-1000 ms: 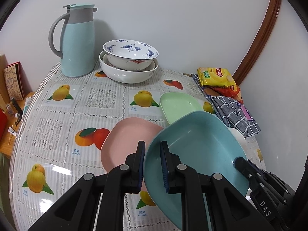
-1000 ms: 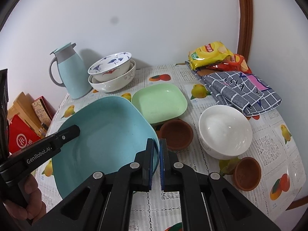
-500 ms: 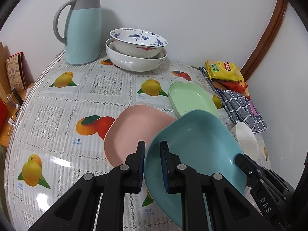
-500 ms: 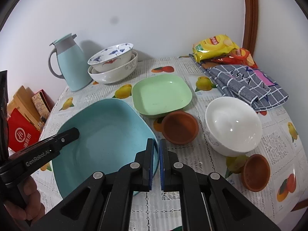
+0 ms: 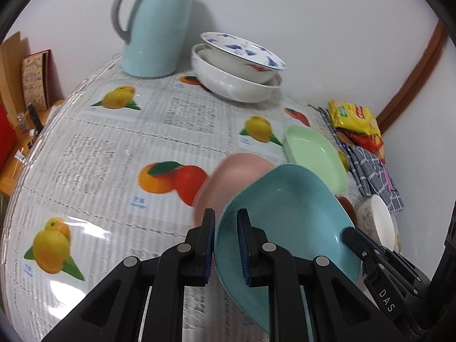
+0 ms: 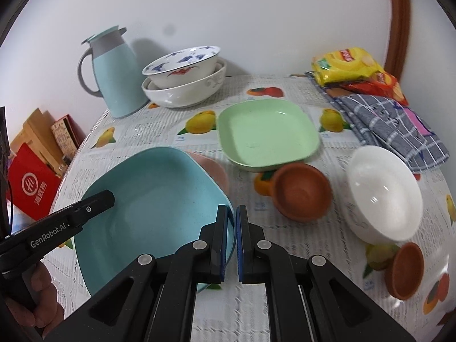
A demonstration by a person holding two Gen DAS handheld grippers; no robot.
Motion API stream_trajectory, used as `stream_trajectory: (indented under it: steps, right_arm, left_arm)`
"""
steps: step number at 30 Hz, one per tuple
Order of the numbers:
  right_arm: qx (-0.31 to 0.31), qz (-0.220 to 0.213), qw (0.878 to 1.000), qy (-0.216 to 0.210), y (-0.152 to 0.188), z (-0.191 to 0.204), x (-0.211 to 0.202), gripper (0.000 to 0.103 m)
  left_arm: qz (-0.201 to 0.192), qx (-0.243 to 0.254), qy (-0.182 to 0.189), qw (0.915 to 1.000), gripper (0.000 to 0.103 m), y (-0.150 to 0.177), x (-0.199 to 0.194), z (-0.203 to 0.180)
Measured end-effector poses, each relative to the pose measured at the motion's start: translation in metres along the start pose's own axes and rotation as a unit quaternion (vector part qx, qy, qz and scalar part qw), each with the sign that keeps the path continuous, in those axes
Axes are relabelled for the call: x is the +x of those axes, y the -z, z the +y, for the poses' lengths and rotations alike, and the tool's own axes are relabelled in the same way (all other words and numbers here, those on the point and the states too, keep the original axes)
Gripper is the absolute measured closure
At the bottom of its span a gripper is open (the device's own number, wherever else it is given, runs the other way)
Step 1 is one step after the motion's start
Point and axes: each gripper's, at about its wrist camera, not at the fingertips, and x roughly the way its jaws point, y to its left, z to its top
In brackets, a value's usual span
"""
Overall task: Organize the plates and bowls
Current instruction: 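Carry the light blue plate with both grippers and lower it onto the pink plate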
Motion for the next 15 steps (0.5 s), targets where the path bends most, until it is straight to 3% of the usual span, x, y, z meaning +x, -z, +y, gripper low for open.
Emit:
stream_trajectory:
  steps: [7, 15]
  right_arm:
    - [-0.020, 0.005, 1.000, -0.012, -0.010, 0.023, 0.021, 0.097]
    - [-0.037, 0.009, 0.999, -0.002, -0.024, 0.024, 0.041, 0.095]
  left_arm:
    - [-0.004, -0.033, -0.004, 0.9994, 0.088, -0.008, 0.008, 0.024]
    - [0.002, -0.037, -0.005, 0.9993, 0.088, -0.014, 0.027, 0.020]
